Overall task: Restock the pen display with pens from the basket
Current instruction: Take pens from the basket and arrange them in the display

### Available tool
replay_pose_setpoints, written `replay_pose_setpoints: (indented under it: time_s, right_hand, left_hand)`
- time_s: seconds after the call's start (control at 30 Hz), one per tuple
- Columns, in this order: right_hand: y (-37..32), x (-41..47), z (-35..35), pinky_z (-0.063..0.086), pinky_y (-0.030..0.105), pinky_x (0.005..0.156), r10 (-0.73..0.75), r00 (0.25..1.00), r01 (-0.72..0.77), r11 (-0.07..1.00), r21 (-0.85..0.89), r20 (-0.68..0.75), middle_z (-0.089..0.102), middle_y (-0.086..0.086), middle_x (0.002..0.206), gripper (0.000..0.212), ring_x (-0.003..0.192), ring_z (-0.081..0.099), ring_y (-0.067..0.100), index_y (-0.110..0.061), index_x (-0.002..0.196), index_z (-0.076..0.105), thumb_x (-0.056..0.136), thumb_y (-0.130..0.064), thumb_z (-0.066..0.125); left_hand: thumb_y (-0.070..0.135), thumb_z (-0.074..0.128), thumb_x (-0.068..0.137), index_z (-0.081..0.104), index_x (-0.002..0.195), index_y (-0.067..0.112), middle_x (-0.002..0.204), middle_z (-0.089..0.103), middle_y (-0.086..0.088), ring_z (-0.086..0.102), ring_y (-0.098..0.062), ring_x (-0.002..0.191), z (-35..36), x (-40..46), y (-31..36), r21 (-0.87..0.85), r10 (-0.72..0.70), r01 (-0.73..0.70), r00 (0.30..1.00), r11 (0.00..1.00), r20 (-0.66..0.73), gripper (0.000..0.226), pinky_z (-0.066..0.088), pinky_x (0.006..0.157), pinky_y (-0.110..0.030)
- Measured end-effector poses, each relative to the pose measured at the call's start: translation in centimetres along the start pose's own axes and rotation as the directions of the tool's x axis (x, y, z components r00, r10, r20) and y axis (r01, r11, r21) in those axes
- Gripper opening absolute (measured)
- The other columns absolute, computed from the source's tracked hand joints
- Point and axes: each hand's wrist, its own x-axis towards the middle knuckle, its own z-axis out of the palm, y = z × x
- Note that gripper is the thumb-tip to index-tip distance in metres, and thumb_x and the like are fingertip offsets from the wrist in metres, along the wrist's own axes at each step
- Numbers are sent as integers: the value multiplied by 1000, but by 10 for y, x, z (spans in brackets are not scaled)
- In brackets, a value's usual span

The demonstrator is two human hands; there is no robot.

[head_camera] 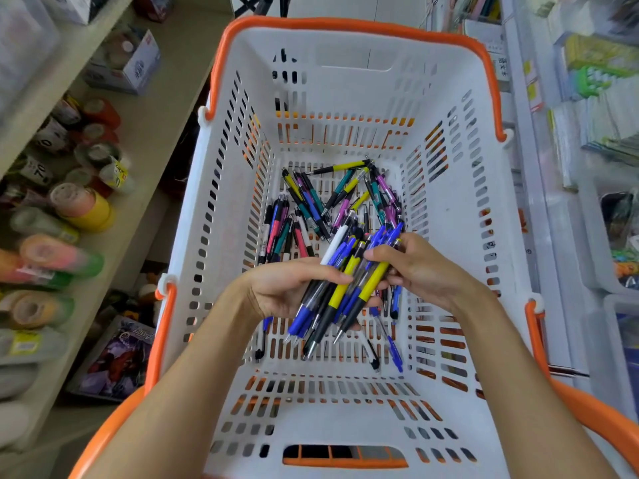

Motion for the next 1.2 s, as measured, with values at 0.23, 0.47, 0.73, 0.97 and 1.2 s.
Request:
replay_pose_setpoints:
  time_s: [0.23,0.47,0.73,0.97,1.2]
  right_hand:
    - [-6,-9,12,34,15,44,69,997,-71,993,-93,-30,48,16,68,71,45,36,8,13,97,61,62,-46,76]
    - [-46,-36,38,45,44,101,23,998,-36,970,-240,-58,72,-1,95,61,96,66,16,-23,97,68,62,-72,62]
    - [-119,-54,94,48,43,95,-1,993,25,976,216,-114,69,10,108,36,98,66,29,-10,110,65,100,-26,34]
    - [-168,-68,163,53,29,81,77,954,-48,993,-106,290,69,9,112,41,92,65,18,-6,110,65,101,-20,28]
    - [-220,-80,299,49,35,86,48,921,102,928,-358,387,67,13,113,38,98,62,27,-6,118,64,101,-26,36]
  left_hand:
    - [23,58,89,65,95,13,75,67,5,63,-7,72,29,-6,0,182,-57,91,981,979,-183,14,54,76,-23]
    - [34,61,87,56,79,15,66,56,4,55,-4,56,72,-42,10,247,6,57,969,967,-247,22,50,58,-16]
    - [18,51,97,49,67,15,51,50,8,48,-1,42,127,-103,8,6,65,-67,939,998,-337,30,45,45,-14]
    - [19,56,94,53,74,16,55,50,7,49,-2,46,138,-189,-16,-100,183,-260,859,960,-478,21,45,50,-16]
    - [31,57,93,49,75,20,57,51,8,53,-3,48,145,-315,-50,-32,369,-488,700,872,-611,22,48,46,-18]
